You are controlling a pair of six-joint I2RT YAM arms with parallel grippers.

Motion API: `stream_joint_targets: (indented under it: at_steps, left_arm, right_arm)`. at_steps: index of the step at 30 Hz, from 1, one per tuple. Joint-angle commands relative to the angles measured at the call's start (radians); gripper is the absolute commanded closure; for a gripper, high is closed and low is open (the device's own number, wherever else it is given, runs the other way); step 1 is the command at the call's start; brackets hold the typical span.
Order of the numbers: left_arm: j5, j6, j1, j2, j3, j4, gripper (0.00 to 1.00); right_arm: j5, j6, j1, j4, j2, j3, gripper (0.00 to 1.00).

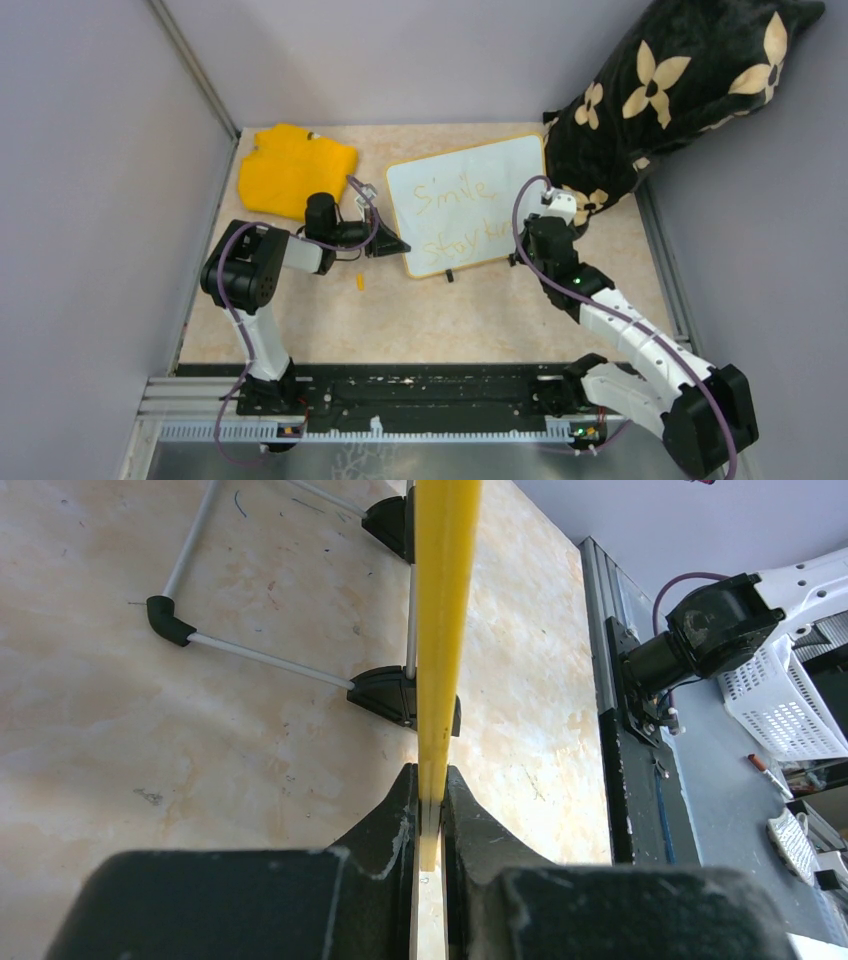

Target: Write a sentence on the whiteboard

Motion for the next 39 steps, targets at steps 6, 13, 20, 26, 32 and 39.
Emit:
stream_joint_targets:
  at_steps: [6,13,20,26,32,39]
  left_arm:
    - [-0.048,0.019,-0.001,0.013,0.0,-0.075,1.0]
    - [-0.048,0.021,-0.001,0.014,0.001,-0.076,1.0]
    - [-0.049,0.032,-0.002,0.017,0.001,-0.087,1.0]
    - [-0.049,0.029,-0.002,0.015,0.002,-0.088,1.0]
    - [-0.049,0.027,-0.002,0.014,0.001,-0.085,1.0]
    - [-0.049,0.029,-0.002,0.014,0.0,-0.087,1.0]
  right_arm:
    - [-0.002,0.025,-0.007,0.014,-0.038,-0.04,1.0]
    - [0.004,0.025,-0.008,-0.013,-0.065,-0.006,1.0]
    - [0.001,0.005,-0.008,-0.071,-0.119,0.06,1.0]
    - [0.019,-0.019,-0.006,-0.098,-0.129,0.111,1.0]
    - [0.026,-0.018,-0.008,-0.092,-0.106,0.172,1.0]
    - [0.015,0.003,-0.062,-0.075,-0.067,0.235,1.0]
